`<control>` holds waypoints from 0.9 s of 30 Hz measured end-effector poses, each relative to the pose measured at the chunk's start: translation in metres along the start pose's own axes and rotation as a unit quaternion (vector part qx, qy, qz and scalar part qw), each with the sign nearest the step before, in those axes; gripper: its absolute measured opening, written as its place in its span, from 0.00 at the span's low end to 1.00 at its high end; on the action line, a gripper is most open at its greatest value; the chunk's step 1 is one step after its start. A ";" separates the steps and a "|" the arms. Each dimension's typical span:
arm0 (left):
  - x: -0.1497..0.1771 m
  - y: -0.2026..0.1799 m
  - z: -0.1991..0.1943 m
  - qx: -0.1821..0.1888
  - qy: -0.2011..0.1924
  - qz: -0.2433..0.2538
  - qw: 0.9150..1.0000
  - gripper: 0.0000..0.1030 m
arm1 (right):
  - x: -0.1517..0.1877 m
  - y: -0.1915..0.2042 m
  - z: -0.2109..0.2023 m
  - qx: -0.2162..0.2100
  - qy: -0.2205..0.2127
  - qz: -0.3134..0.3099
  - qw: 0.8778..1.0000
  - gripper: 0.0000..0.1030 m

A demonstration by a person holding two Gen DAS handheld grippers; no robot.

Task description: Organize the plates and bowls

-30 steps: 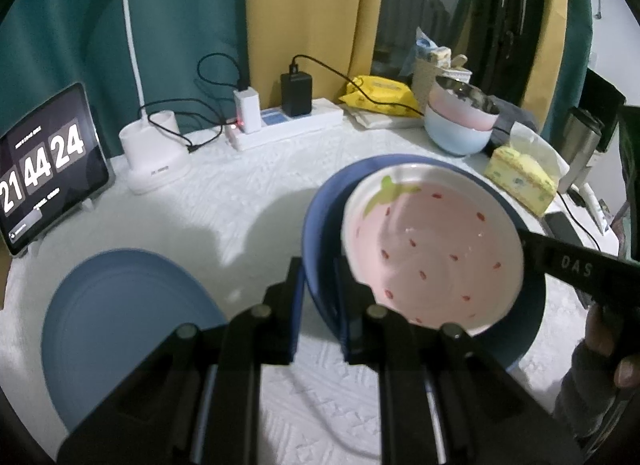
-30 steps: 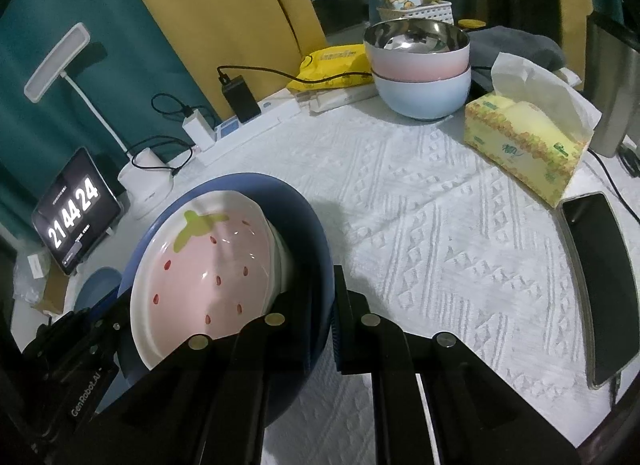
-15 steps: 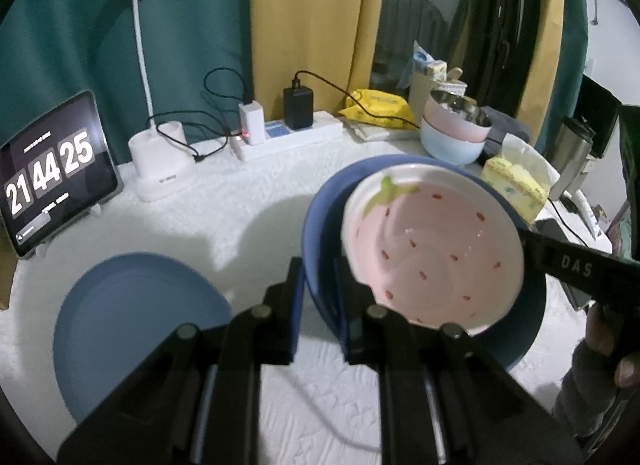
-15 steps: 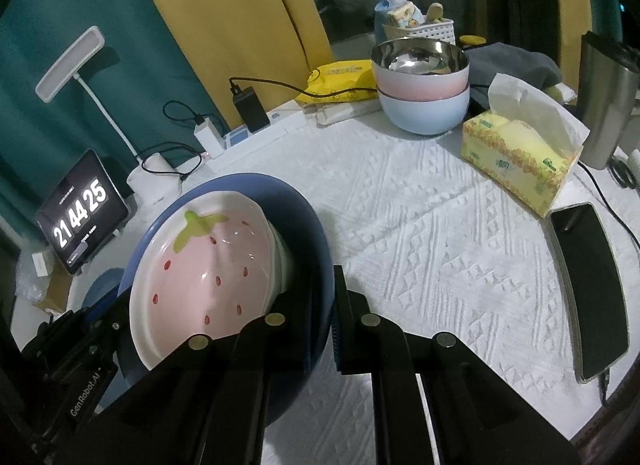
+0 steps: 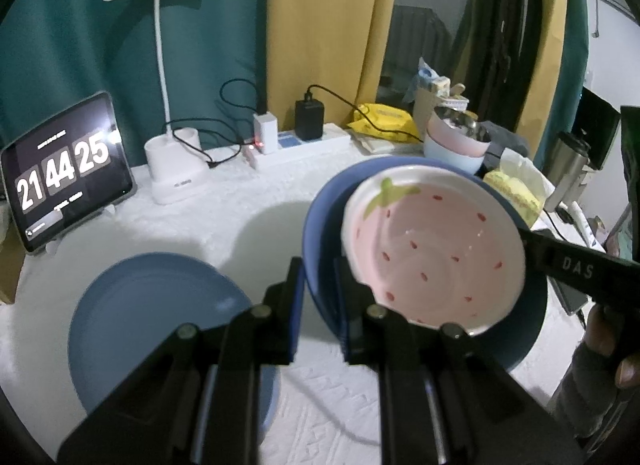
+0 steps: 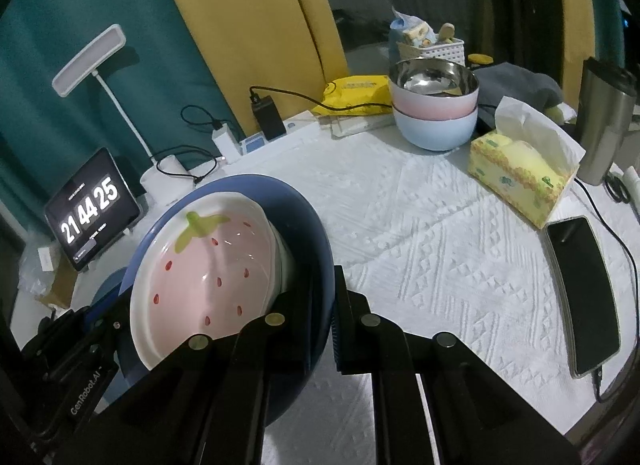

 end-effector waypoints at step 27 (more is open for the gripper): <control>0.010 0.062 -0.024 -0.016 -0.022 -0.048 0.998 0.13 | 0.001 0.073 -0.003 -0.009 -0.009 -0.055 0.998 0.11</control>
Point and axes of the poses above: each gripper's, at about its wrist camera, not at the fingertips, and z roughly the way its jaws point, y to its left, x to its underside, the point moved 10 cm from there along z, roughly the way its jaws point, and after that the axes turned 10 degrees about z, right-handed, at the moved point
